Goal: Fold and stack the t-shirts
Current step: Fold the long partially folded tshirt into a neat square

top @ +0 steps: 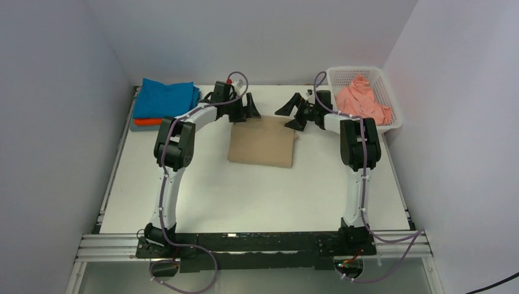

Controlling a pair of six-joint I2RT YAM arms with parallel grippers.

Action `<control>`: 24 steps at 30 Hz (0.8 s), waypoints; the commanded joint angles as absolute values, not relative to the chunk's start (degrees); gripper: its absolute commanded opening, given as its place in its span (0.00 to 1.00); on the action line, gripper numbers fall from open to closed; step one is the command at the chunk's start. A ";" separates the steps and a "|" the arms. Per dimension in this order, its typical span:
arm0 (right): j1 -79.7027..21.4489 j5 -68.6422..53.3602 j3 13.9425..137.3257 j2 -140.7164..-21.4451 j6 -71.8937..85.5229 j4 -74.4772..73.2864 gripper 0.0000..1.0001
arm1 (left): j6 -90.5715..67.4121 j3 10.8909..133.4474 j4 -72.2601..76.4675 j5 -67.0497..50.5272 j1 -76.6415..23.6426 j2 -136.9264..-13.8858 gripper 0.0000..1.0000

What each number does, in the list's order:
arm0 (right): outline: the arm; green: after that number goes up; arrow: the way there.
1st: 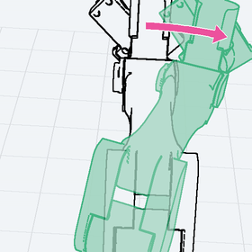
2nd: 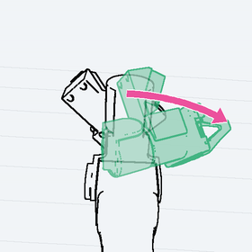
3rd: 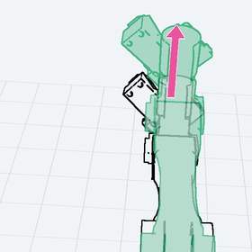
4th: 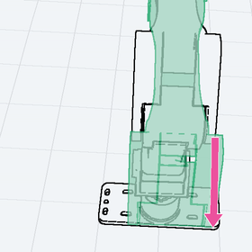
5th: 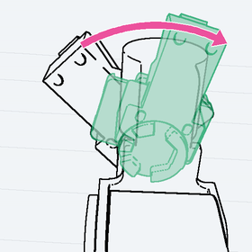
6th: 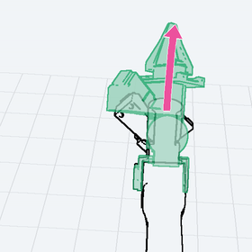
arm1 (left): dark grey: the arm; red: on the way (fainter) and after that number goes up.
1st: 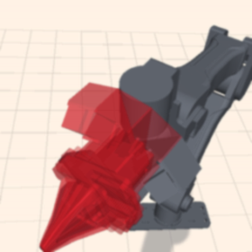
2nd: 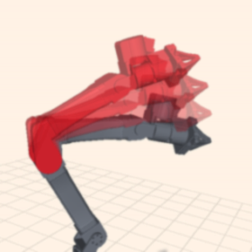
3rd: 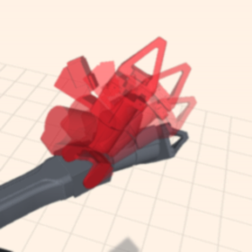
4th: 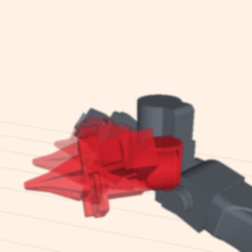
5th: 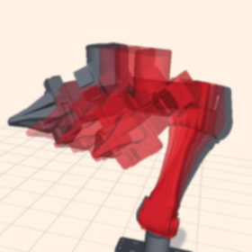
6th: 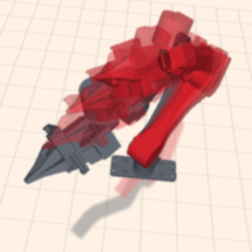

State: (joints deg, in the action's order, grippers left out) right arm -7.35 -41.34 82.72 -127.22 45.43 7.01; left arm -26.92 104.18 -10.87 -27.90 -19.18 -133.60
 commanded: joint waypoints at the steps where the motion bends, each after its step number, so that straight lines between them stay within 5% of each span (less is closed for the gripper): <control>1: -6.20 -39.36 84.15 -132.15 48.66 8.89 1.00 | -27.99 107.16 -16.41 -24.78 -18.05 -137.54 0.99; 8: -6.06 -38.93 82.19 -133.09 48.61 6.79 1.00 | -29.82 98.14 -15.57 -22.86 -17.67 -133.74 0.99; 16: -6.14 -30.44 94.71 -123.50 35.13 -11.83 1.00 | -26.54 103.43 -19.09 -20.78 -17.67 -122.50 0.99; 24: -6.12 -14.96 74.93 -99.54 31.25 -9.79 1.00 | -25.59 86.64 -18.37 -10.08 -17.67 -106.82 0.99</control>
